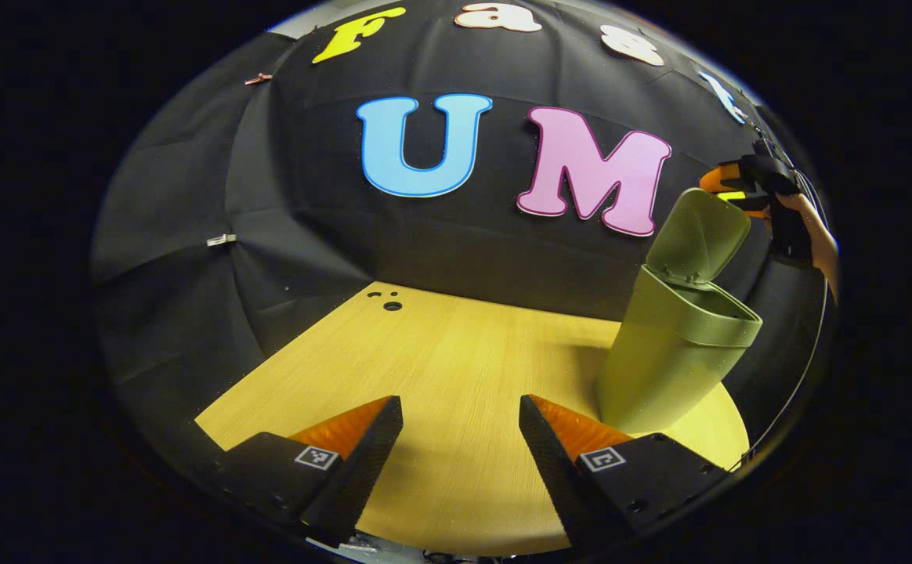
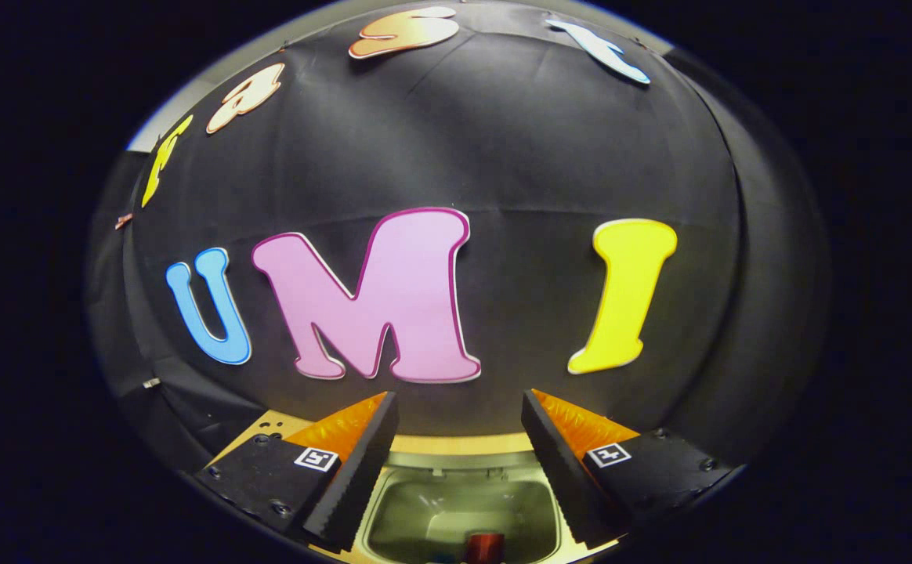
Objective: Press the lid of the desktop garbage bin to open it, pick up the crumpled paper on the desktop and throw it into the bin, then pick up the pop can on the desktop and drop it into the bin, and finally close the garbage bin lid.
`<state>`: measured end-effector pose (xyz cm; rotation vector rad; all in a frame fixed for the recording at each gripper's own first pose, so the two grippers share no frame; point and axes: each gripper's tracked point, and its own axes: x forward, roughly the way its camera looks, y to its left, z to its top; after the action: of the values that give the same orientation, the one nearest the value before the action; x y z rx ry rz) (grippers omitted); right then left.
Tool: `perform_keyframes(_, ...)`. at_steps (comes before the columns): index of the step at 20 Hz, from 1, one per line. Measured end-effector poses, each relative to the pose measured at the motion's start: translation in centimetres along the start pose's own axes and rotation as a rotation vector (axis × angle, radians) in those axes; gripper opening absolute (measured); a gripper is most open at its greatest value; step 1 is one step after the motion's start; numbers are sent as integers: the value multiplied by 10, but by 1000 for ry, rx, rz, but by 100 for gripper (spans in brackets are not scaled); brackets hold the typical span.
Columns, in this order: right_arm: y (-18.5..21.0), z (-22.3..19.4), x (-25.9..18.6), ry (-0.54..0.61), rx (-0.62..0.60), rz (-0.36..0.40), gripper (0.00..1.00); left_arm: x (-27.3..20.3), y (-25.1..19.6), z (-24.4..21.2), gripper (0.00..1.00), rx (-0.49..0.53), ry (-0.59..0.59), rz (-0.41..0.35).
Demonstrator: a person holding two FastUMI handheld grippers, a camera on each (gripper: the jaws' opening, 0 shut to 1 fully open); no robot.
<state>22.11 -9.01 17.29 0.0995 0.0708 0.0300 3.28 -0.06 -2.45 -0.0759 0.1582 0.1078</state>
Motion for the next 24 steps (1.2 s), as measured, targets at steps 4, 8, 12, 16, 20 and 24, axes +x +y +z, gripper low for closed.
perform_keyframes(4, -10, -51, -27, 58, 63, -47, 99, 0, 15, 7, 96, 49, 4, -42)
perform_keyframes(8, -20, -92, -45, 83, 73, -121, 99, -2, 25, 3, 96, 95, 15, -96)
perform_keyframes(12, -21, -120, -55, 89, -1, -167, 99, 5, 31, -13, 96, 107, 30, -130)
perform_keyframes(16, -13, -148, -55, 122, -121, -199, 99, 6, 25, -17, 96, 74, 29, -175)
perform_keyframes(20, 2, -169, -58, 161, -66, -190, 97, 6, 25, -18, 96, 100, 14, -199)
perform_keyframes(24, 1, -168, -54, 144, -60, -190, 98, 6, 30, -18, 96, 83, -1, -197)
